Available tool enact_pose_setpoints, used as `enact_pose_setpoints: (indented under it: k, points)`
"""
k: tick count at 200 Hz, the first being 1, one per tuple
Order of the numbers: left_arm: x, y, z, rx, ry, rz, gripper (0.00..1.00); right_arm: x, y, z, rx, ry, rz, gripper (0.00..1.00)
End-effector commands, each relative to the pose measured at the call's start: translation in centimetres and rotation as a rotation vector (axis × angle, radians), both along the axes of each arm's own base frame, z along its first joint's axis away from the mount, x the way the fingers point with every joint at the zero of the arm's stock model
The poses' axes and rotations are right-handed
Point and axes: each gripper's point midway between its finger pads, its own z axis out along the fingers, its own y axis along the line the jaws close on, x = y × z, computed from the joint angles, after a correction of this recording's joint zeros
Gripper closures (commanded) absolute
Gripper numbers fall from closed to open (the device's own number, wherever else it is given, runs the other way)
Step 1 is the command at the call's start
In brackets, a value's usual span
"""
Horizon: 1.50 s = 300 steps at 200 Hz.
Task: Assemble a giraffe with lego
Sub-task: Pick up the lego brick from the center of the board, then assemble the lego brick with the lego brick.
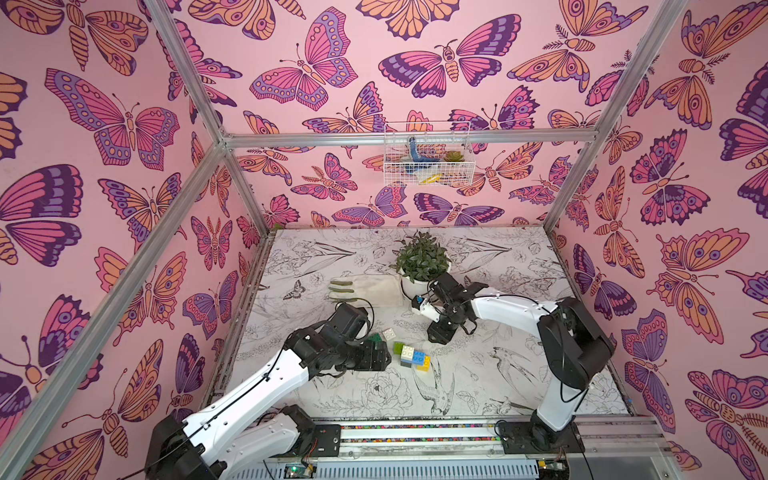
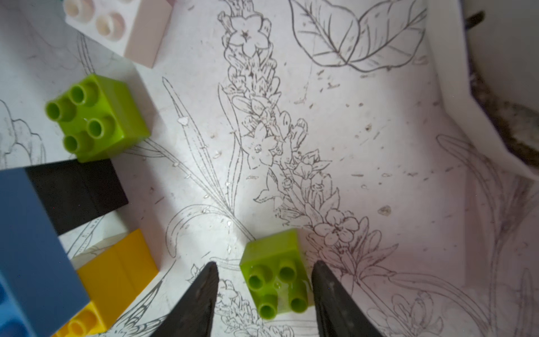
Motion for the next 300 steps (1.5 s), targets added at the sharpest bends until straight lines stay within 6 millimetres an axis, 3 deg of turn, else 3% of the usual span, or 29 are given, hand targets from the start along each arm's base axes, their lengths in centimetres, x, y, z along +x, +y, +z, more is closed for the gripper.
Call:
enact_pose_setpoints:
  k: [1,41,89,116,129,151,165,197,240,244,300]
  points:
    - [-0.4,0.3,-0.4,-0.001,0.005,0.009,0.05,-0.5,-0.1,-0.2,-0.035,0.009,0.029,0.46]
    - [-0.4,0.5,-0.6,0.003,0.009,0.016,0.04,-1.3,-0.5,-0.5,-0.064,-0.005,0.044,0.49]
    - [-0.1,-0.1,-0.3,-0.007,0.005,-0.008,0.05,-1.5,-0.8,-0.8,-0.094,-0.008,0.054,0.67]
    - [-0.4,-0.7,1.1,-0.047,-0.048,-0.076,0.04,-1.6,-0.9,-0.3,-0.094,-0.018,0.052,0.74]
    - [-0.7,-1.2,2.7,-0.052,-0.137,-0.150,0.00,-1.5,-1.1,0.3,-0.093,-0.030,0.043,0.77]
    - [-1.1,-1.1,5.1,0.029,-0.337,-0.246,0.00,-2.1,-1.0,2.1,-0.051,-0.041,0.029,0.78]
    - [-1.3,-0.9,5.4,0.054,-0.375,-0.268,0.00,-2.7,-0.9,3.6,-0.005,-0.044,0.019,0.78]
    - [-2.3,-1.3,4.2,0.067,-0.355,-0.335,0.00,-4.9,0.6,7.2,0.051,-0.074,0.091,0.78]
    - [-3.0,-1.3,4.1,0.050,-0.373,-0.370,0.00,-7.3,3.6,9.2,0.024,-0.099,0.250,0.78]
    - [-3.0,-1.2,4.2,0.047,-0.375,-0.370,0.00,-7.4,3.8,8.4,0.006,-0.081,0.262,0.78]
    - [-3.9,-1.3,5.2,-0.001,-0.382,-0.378,0.00,-7.7,5.5,8.7,-0.064,-0.073,0.376,0.79]
